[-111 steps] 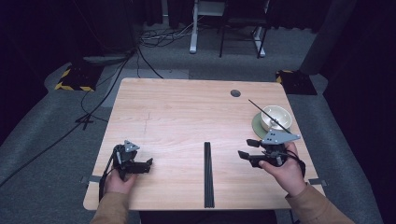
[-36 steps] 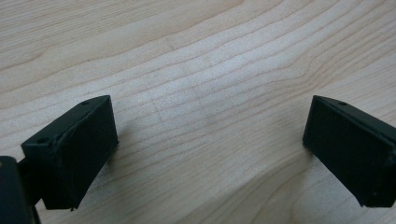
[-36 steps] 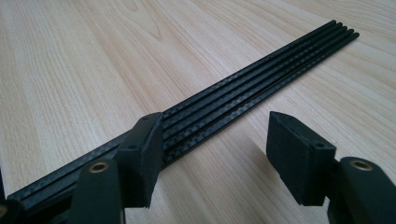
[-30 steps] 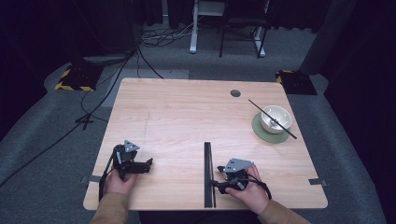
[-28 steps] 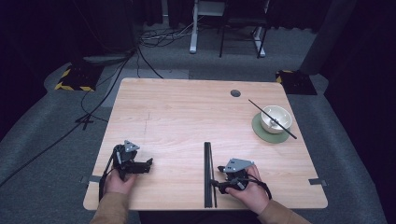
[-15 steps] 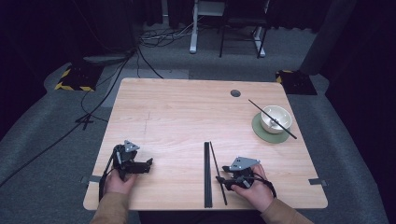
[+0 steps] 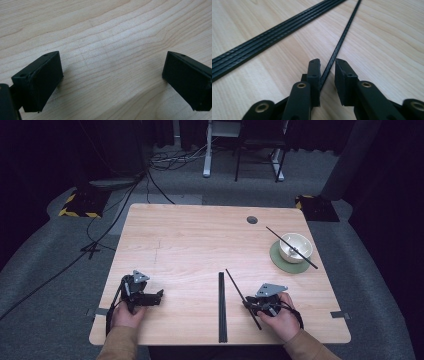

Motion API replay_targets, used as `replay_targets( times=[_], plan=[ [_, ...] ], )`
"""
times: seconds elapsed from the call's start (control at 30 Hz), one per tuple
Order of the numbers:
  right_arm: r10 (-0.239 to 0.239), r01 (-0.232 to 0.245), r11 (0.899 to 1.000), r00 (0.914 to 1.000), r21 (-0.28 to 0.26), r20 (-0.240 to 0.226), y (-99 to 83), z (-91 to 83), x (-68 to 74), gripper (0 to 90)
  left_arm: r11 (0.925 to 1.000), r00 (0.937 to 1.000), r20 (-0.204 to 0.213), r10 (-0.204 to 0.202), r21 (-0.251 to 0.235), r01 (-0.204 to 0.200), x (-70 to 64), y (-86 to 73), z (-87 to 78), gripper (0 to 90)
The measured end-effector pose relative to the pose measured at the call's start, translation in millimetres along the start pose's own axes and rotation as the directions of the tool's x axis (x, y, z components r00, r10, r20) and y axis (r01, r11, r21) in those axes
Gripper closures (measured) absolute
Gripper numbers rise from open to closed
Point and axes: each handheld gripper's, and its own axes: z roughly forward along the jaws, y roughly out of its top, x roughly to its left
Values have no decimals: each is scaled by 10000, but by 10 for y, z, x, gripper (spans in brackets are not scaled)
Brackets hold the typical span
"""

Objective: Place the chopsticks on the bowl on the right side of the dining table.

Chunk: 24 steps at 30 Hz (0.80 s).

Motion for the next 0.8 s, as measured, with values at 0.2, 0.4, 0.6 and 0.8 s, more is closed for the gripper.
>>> replay_targets(
  times=[0.2, 0.4, 0.6, 0.8],
  plan=[
    [331, -330, 9995, 9992, -19, 230, -25, -25, -128, 830, 10000, 10000, -2, 4, -11, -4, 0, 0, 1, 33],
    [652, -655, 9978, 9967, 41, 478, -35, -48, -189, 866, 10000, 10000, -3, 4, -11, -4, 0, 0, 1, 33],
    [883, -884, 9961, 9945, -12, 558, -44, -55, -220, 868, 10000, 10000, 11, 7, 0, -7, 1, 1, 0, 33],
    [958, -951, 9954, 9932, -142, 658, -47, -59, -242, 868, 10000, 10000, 13, 8, 4, -8, 1, 1, 0, 33]
  ],
)
